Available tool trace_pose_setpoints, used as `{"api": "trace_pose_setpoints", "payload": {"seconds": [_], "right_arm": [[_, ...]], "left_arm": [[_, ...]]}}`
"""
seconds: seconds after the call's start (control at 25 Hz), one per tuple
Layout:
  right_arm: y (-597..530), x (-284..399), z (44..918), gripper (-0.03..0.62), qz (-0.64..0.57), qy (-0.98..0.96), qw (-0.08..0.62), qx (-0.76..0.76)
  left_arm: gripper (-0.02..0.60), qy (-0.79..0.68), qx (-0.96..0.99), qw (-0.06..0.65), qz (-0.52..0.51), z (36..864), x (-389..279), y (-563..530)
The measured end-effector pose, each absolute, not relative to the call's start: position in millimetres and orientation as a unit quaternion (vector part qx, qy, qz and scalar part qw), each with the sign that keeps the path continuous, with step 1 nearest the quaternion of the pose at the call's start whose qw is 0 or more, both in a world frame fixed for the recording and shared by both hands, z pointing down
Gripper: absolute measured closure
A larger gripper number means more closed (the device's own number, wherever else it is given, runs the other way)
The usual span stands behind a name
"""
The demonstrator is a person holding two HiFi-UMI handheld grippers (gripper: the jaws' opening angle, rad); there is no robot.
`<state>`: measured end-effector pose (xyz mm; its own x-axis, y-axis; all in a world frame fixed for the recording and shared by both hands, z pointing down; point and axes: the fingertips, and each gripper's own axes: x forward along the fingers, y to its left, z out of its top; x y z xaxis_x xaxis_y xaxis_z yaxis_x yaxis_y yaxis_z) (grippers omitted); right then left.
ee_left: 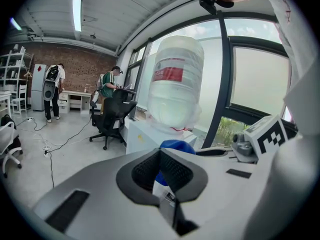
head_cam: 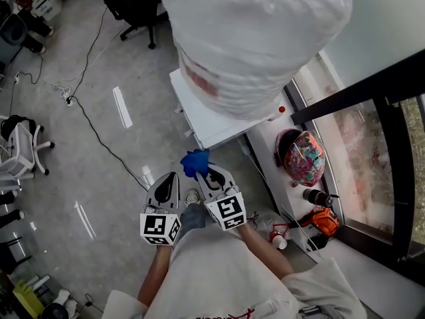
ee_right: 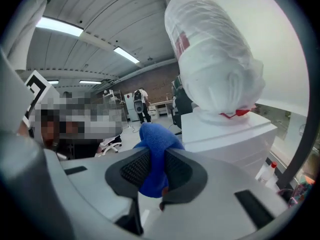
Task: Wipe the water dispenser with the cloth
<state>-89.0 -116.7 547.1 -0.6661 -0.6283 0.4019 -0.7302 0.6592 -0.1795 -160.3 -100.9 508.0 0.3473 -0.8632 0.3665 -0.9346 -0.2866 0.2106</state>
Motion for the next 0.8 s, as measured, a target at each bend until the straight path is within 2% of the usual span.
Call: {"api": "trace_pose_setpoints", "payload": {"seconds": [0.32, 0.8], "right_arm": [[-134, -85, 556, 0.514, 0.161, -0.896, 0.157, 0.382], [-195, 15, 571, 0.514, 0.156, -0.848, 0.178, 0.474]], "left_arm": [[0.571, -0.569, 0.792, 0.2, 0.093, 510, -161, -106], [0.571, -0.559, 0.8, 0.197, 0.098, 511, -142, -118]]}}
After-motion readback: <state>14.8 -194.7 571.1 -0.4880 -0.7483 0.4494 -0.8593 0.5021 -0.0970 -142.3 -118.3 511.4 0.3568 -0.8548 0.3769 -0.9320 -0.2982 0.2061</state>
